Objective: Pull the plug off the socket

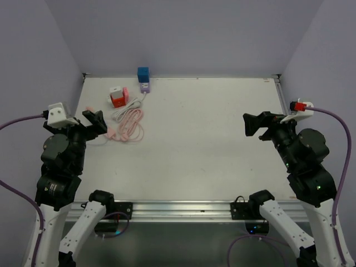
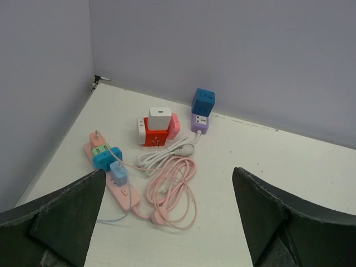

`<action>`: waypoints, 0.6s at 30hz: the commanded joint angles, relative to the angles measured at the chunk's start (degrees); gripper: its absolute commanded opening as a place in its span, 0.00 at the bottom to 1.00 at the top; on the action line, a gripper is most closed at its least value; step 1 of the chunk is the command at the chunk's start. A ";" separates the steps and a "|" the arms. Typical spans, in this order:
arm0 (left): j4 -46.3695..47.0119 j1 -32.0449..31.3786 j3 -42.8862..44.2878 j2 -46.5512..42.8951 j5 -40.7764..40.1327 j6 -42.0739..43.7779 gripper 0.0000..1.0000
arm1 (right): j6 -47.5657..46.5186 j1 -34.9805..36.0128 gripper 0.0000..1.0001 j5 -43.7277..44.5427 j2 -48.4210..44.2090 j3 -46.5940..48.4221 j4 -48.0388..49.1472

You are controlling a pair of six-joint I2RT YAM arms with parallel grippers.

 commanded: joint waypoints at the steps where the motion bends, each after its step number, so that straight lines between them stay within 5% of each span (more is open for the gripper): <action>1: 0.05 -0.17 -0.39 1.71 -0.23 -1.38 1.00 | 0.22 -0.13 0.99 -1.01 0.84 -0.08 1.64; 18: 0.92 -0.17 -5.14 15.93 -2.50 -10.77 1.00 | 8.22 -0.13 0.99 -12.51 5.93 -6.49 1.99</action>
